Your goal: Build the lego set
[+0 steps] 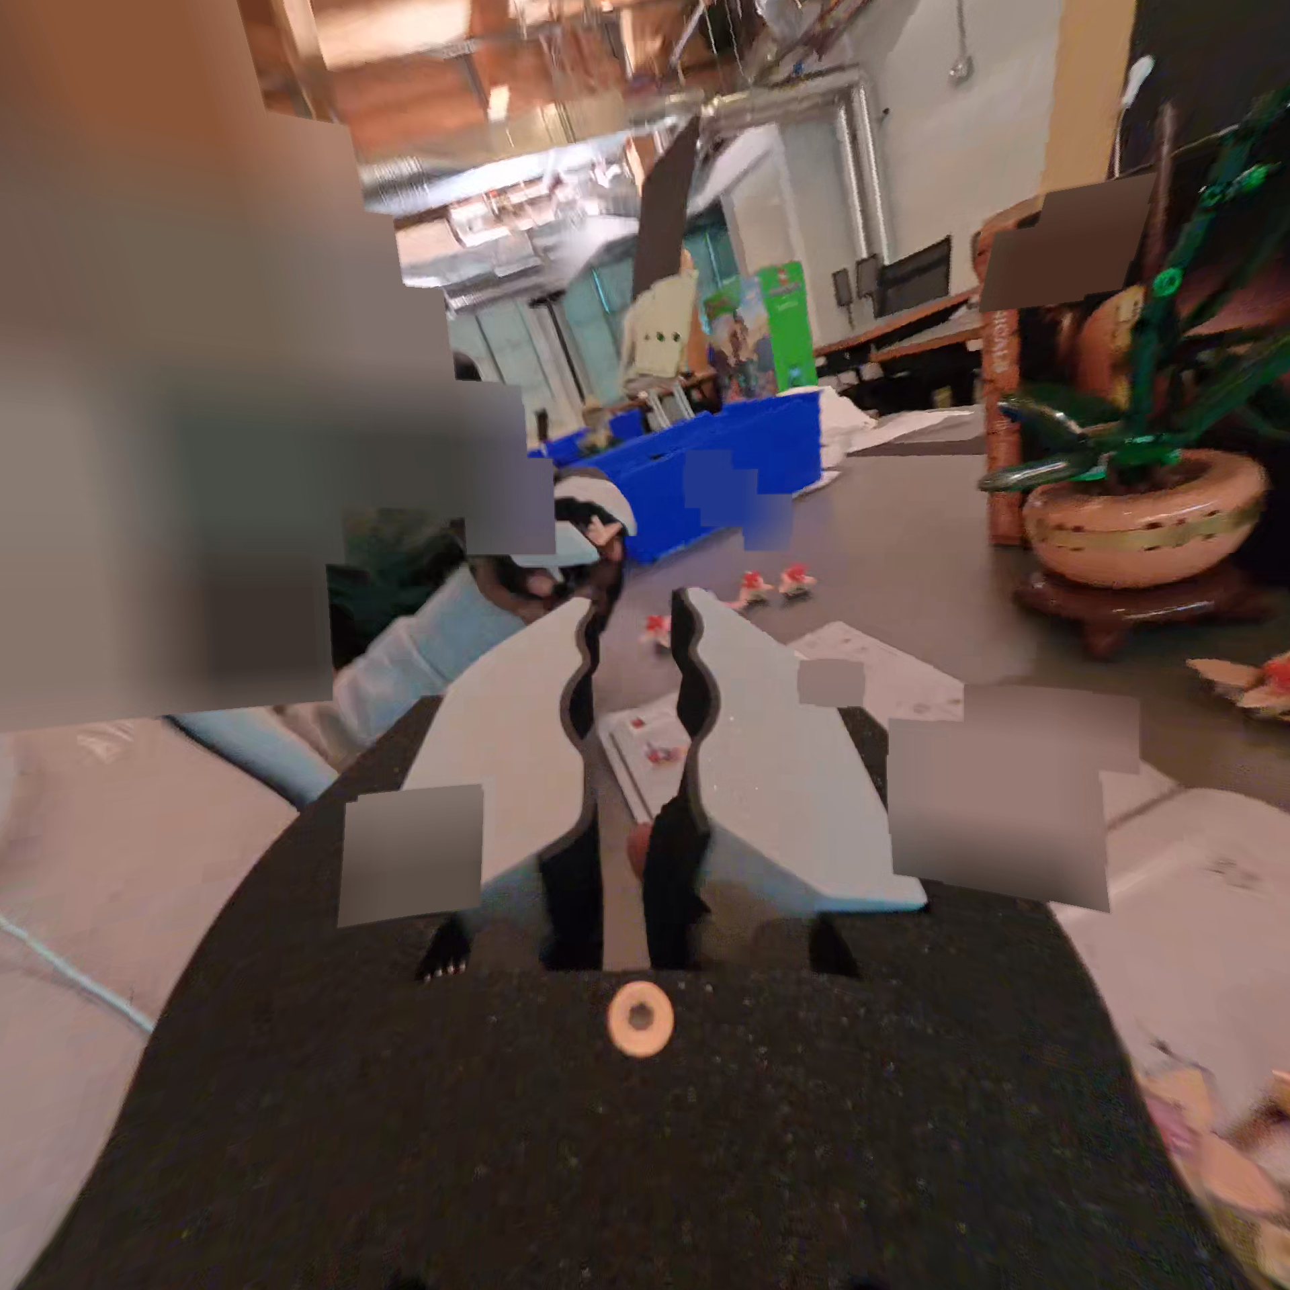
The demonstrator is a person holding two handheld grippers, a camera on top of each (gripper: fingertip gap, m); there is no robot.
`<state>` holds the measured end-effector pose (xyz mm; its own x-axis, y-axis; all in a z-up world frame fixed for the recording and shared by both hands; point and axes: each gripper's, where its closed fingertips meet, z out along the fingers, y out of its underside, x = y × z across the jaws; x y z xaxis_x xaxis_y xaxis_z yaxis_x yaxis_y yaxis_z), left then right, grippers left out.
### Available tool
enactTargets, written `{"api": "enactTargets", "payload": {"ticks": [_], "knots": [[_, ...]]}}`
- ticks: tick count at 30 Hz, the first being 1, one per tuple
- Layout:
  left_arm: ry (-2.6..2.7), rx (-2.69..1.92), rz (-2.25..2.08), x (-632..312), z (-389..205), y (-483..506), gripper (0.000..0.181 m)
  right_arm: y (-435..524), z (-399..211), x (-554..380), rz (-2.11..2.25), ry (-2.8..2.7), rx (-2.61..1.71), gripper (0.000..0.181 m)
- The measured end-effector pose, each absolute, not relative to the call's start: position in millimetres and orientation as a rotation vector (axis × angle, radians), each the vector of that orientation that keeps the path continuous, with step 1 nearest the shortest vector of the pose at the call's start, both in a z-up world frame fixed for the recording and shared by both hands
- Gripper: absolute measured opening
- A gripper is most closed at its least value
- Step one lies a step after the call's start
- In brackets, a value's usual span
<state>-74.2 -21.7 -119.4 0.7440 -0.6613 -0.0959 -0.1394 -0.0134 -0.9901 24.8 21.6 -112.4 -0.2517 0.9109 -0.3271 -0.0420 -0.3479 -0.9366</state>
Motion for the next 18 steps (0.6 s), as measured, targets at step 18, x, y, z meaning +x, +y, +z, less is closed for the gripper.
{"api": "enactTargets", "payload": {"ticks": [18], "knots": [[0.601, -1.507, -0.922, -34.0, -143.7, -39.7, 0.015, -4.8, -142.8, 0.0, 1.296, -1.377, -0.988, 0.012]]}}
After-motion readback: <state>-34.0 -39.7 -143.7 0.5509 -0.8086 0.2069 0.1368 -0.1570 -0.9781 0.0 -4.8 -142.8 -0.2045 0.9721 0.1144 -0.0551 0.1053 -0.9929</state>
